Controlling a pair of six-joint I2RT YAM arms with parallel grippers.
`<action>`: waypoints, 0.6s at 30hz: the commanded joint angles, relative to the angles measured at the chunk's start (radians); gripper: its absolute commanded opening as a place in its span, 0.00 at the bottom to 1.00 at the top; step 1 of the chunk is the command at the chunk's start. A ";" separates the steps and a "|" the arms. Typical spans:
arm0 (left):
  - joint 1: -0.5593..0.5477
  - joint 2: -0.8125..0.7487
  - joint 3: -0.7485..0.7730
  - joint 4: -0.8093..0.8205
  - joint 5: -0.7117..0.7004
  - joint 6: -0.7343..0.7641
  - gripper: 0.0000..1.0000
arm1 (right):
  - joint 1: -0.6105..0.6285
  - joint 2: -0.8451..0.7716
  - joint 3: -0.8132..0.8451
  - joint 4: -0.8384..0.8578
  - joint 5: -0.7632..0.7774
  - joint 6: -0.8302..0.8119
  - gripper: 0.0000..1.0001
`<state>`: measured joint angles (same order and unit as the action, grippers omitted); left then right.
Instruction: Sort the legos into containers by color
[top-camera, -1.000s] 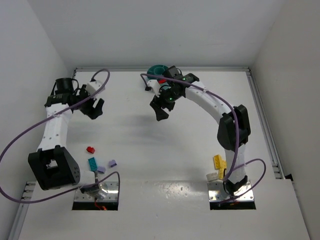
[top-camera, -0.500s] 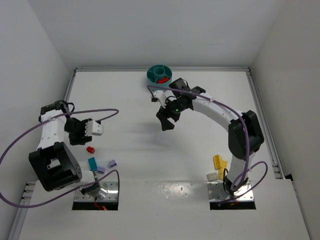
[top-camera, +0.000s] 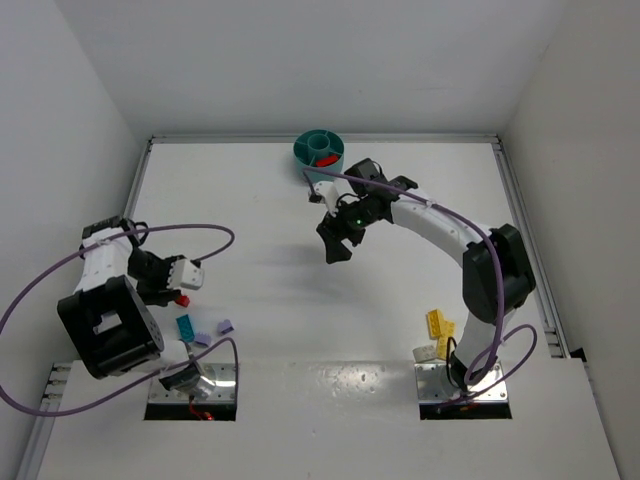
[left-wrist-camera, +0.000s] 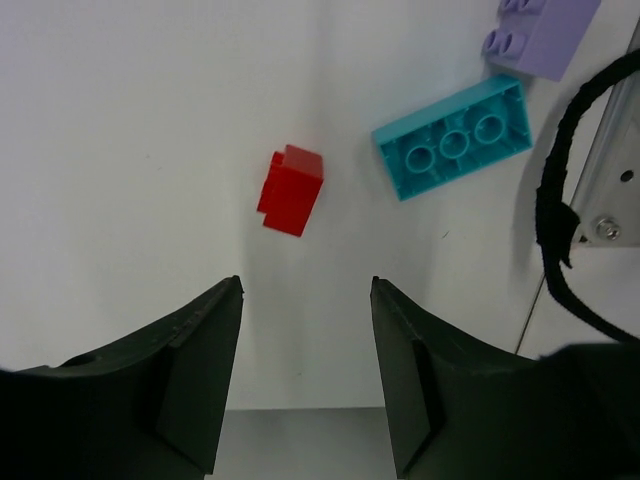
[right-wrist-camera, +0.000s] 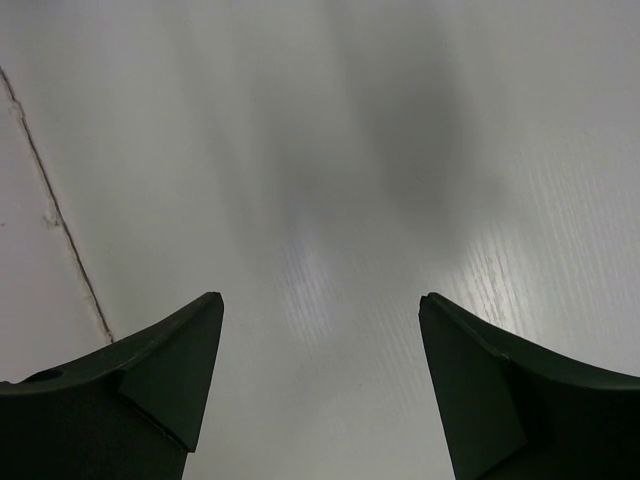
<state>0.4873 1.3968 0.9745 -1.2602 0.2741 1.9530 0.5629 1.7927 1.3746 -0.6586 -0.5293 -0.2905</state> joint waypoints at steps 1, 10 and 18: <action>0.011 -0.050 -0.052 -0.025 0.042 0.323 0.60 | -0.003 -0.013 0.000 0.010 -0.023 0.002 0.79; 0.001 -0.041 -0.083 0.088 0.066 0.296 0.58 | -0.012 0.057 0.060 0.001 -0.032 -0.007 0.79; -0.044 0.010 -0.092 0.133 0.077 0.274 0.57 | -0.021 0.077 0.078 -0.009 -0.043 -0.007 0.78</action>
<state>0.4656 1.3907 0.8944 -1.1374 0.3046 1.9606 0.5499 1.8664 1.4006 -0.6689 -0.5388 -0.2886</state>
